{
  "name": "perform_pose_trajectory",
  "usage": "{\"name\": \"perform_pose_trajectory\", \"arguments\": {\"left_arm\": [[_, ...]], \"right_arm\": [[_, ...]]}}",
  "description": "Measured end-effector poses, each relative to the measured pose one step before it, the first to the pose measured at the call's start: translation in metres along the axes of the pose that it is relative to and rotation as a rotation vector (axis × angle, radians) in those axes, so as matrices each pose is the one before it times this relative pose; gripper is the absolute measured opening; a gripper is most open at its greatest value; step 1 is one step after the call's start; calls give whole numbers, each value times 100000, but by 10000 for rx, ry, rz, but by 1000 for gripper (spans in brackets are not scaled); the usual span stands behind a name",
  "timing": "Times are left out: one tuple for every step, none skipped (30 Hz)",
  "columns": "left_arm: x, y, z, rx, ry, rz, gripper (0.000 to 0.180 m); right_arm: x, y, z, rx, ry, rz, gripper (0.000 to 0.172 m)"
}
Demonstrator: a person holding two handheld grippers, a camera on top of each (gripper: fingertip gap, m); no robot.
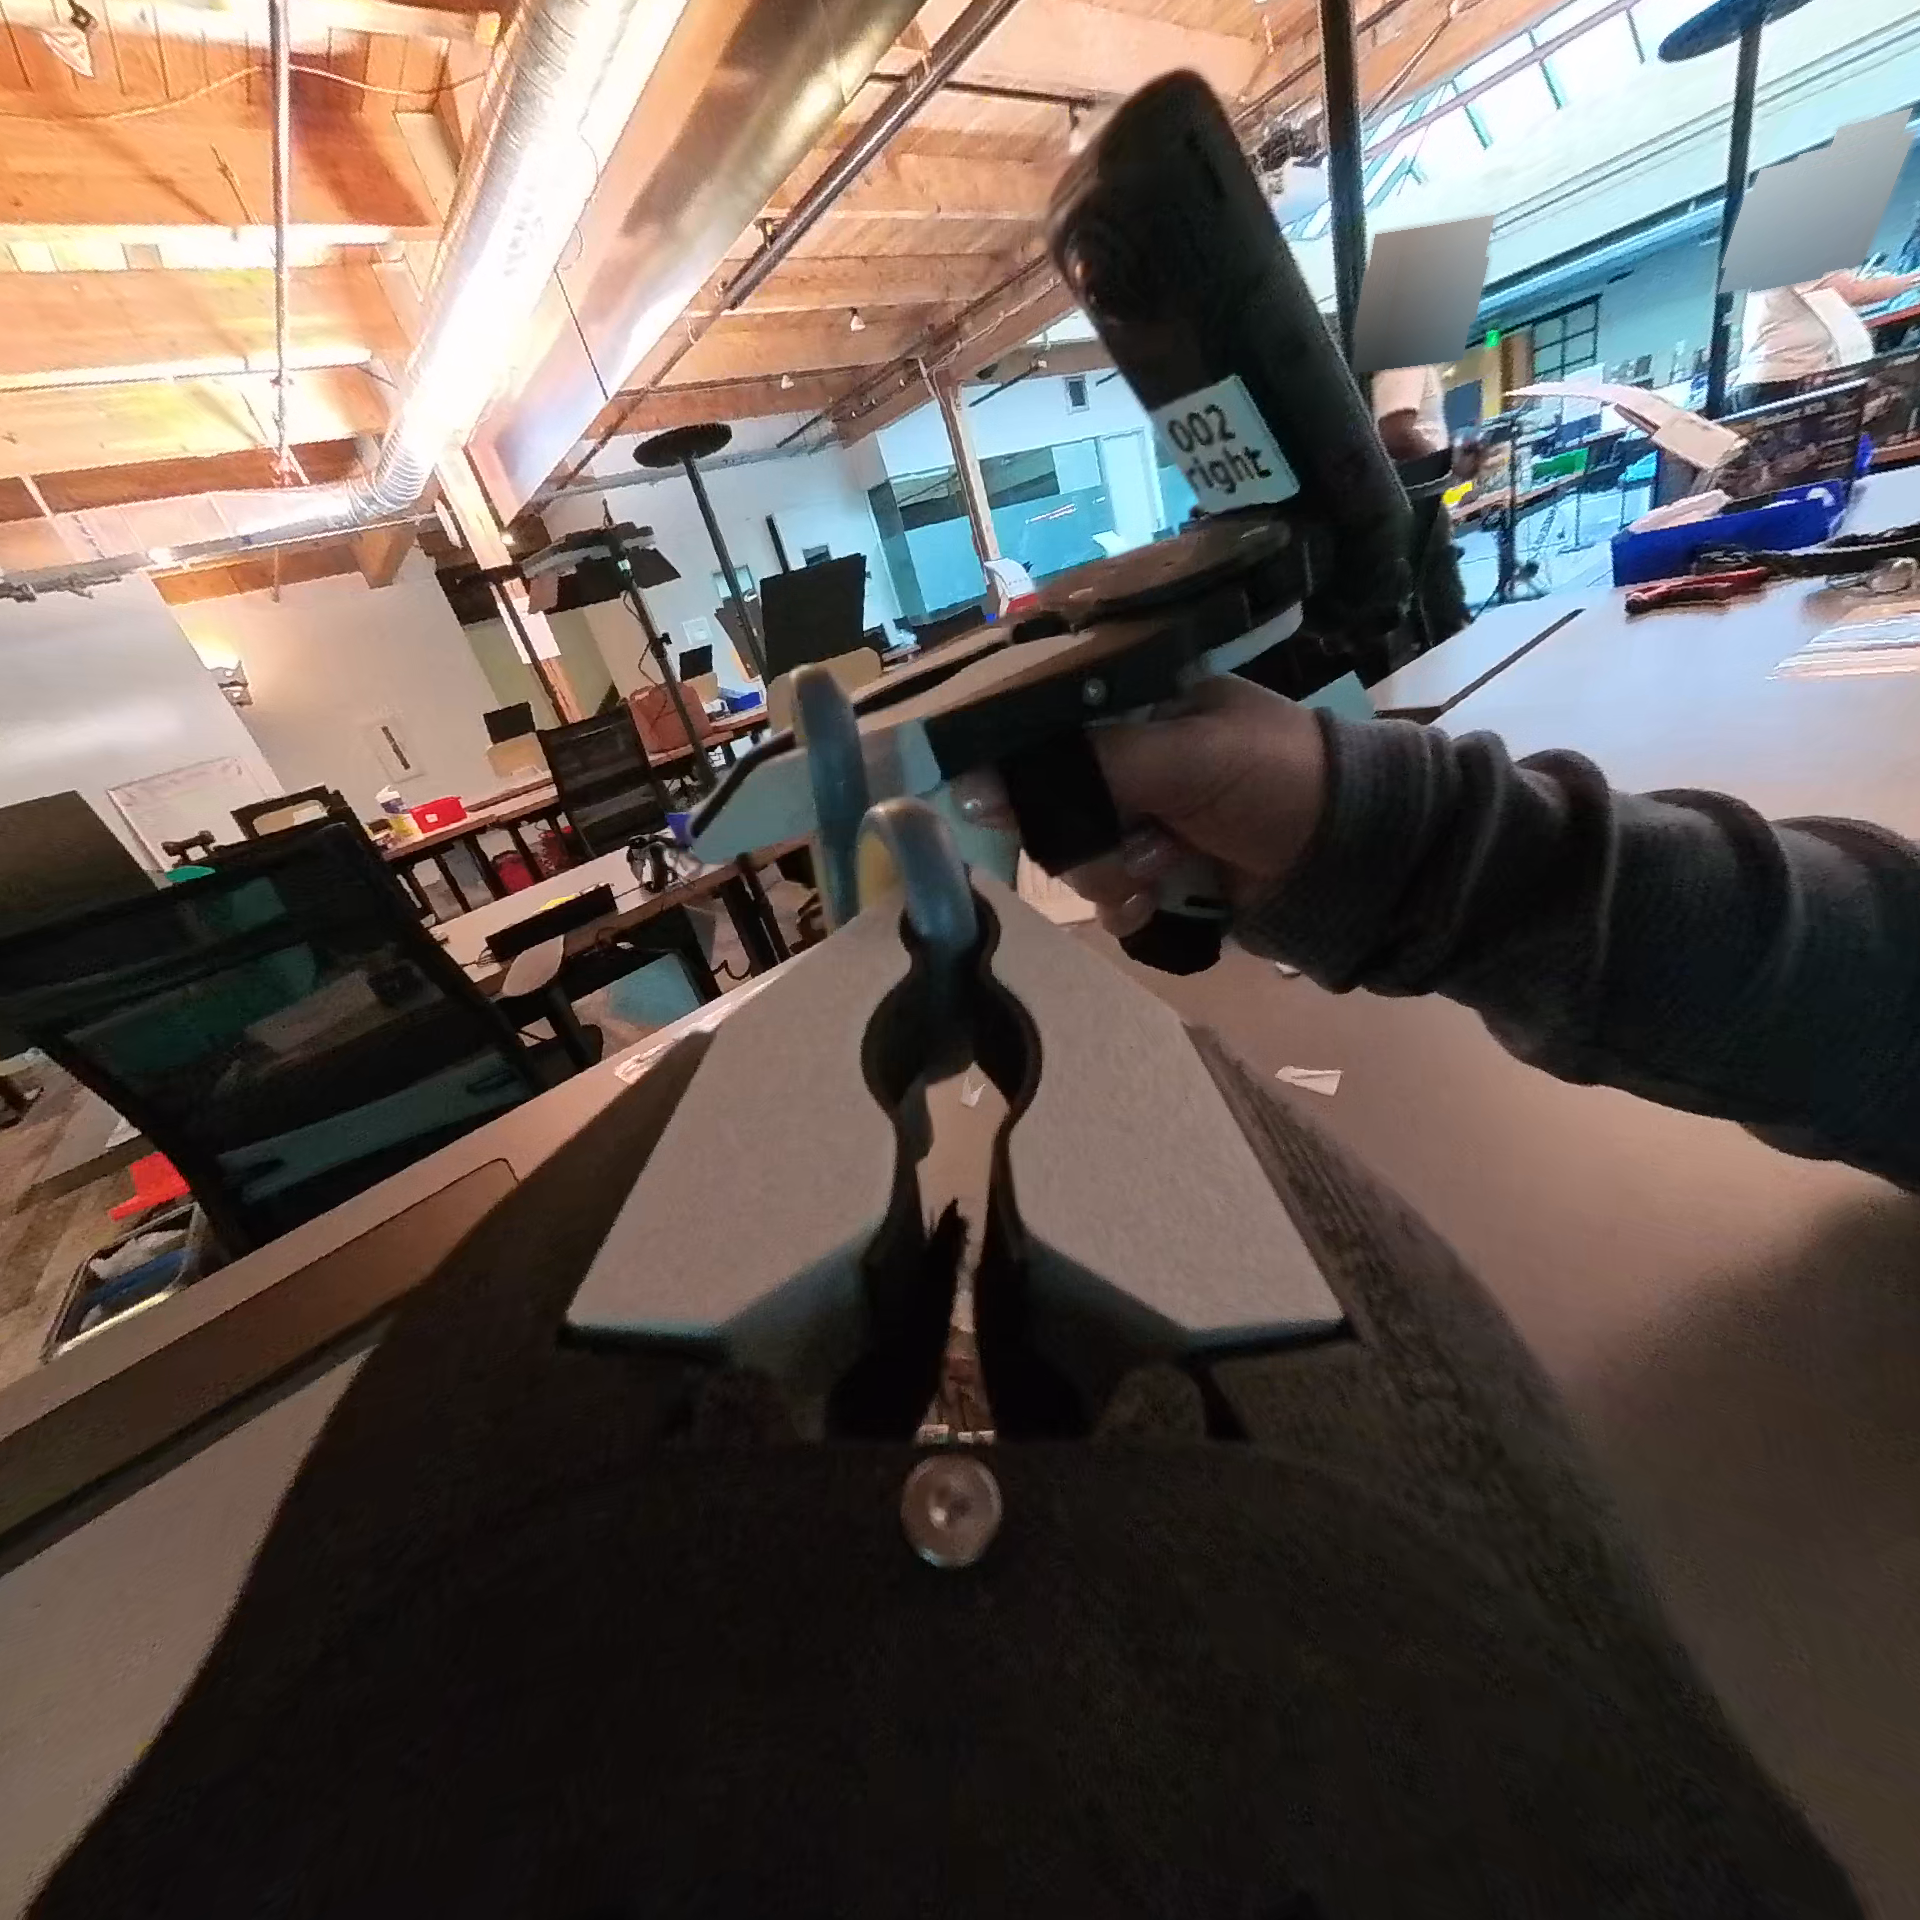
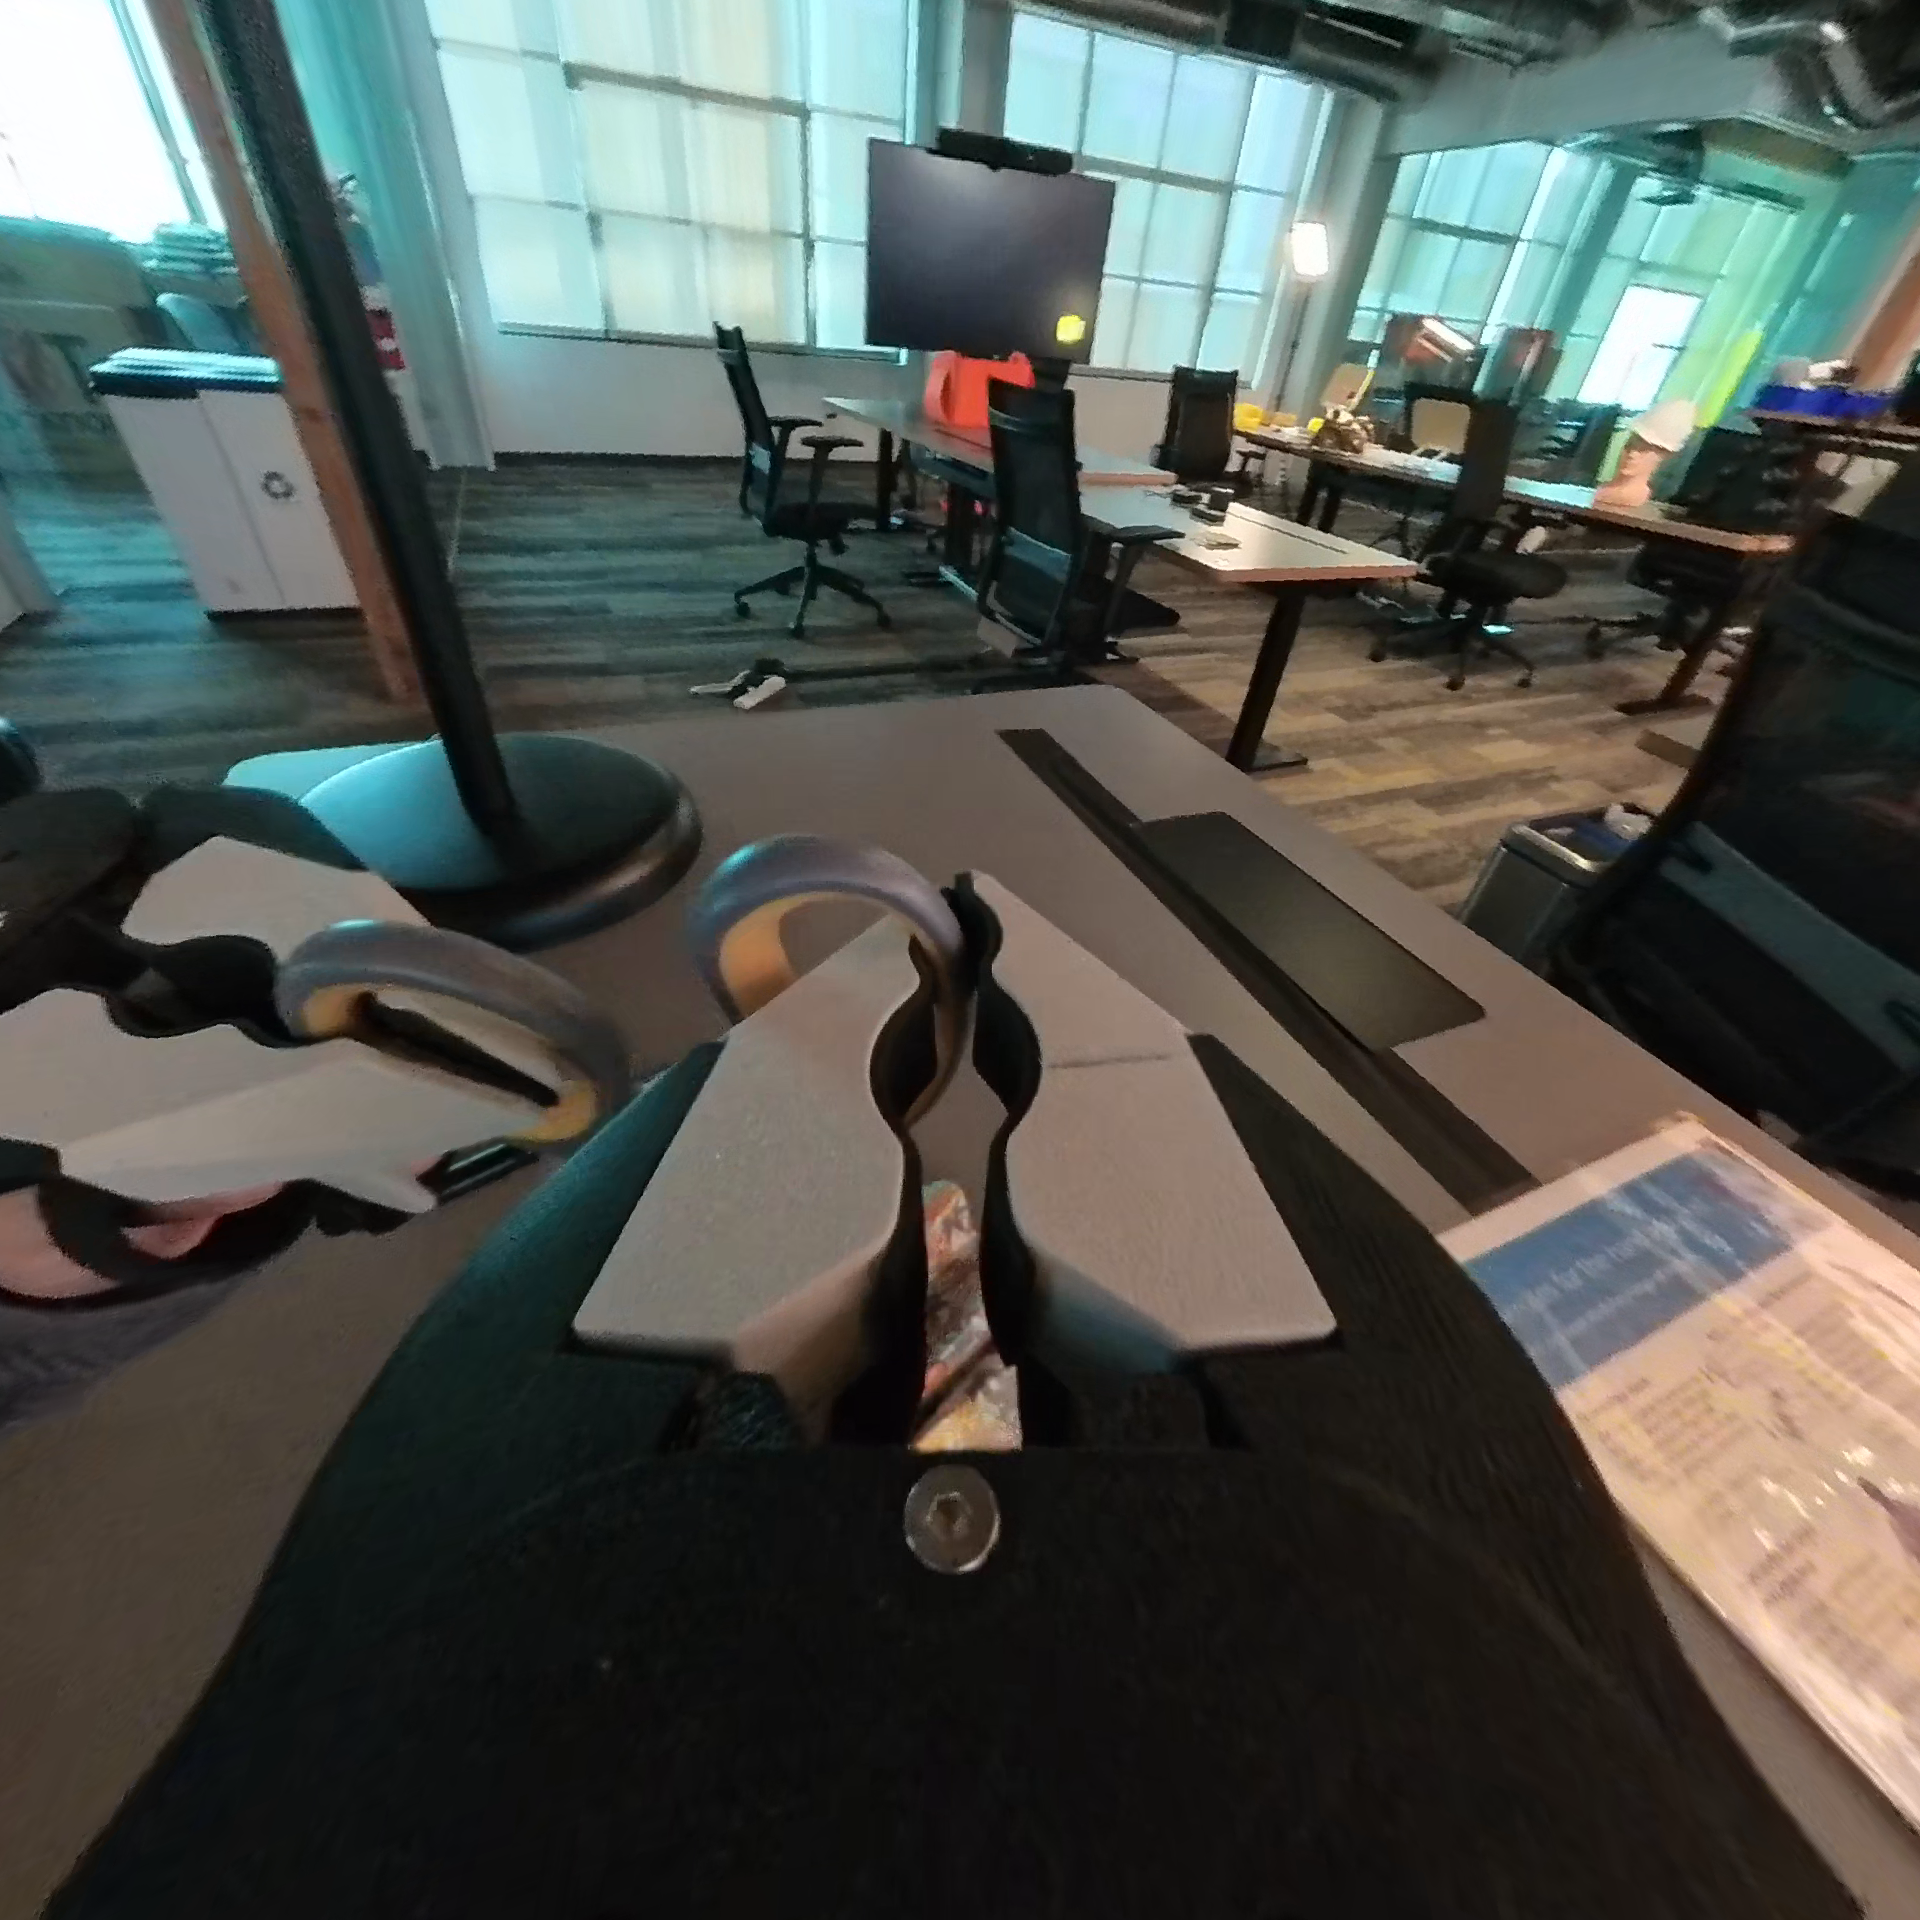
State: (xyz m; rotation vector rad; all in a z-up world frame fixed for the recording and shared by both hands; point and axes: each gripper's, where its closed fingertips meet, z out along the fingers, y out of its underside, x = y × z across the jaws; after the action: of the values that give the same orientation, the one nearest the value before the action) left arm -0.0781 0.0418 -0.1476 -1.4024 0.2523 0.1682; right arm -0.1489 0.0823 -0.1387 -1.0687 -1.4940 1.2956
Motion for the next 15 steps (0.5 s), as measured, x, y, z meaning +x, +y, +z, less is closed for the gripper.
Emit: {"name": "perform_pose_trajectory", "arguments": {"left_arm": [[65,-76,-59,86,58,24,0],[81,-76,-45,76,62,-12,0],[67,-21,-40,66,63,-33,0],[49,42,-61,74,74,-12,0],[43,147,-56,51,102,-27,0],[46,239,-123,39,142,43,0],[34,266,-253,70,199,178,0],[0,245,-367,116,225,182,0],[-33,172,-381,141,230,-65,0],[-166,-4,-330,185,144,-261,0],[-203,-72,-270,160,101,-339,0],[-180,-2,-131,60,76,-392,0],[-131,109,-61,11,45,-322,0],[-96,160,-25,26,34,-213,0],[-81,250,-20,11,27,-156,0]], "right_arm": [[585,71,-221,58,204,121,0],[545,94,-197,50,172,131,0],[487,134,-178,44,147,146,0],[441,179,-141,33,131,136,0],[377,221,-128,12,87,137,0],[360,167,-140,27,70,158,0],[418,58,-206,75,86,176,0],[363,-57,-243,109,31,224,0],[179,-64,-180,85,-76,280,0],[73,19,-99,49,-71,224,0],[71,63,-11,40,7,108,0],[63,145,49,9,54,52,0],[88,144,42,19,83,31,0],[104,117,12,58,79,64,0],[120,138,5,60,51,163,0]]}}
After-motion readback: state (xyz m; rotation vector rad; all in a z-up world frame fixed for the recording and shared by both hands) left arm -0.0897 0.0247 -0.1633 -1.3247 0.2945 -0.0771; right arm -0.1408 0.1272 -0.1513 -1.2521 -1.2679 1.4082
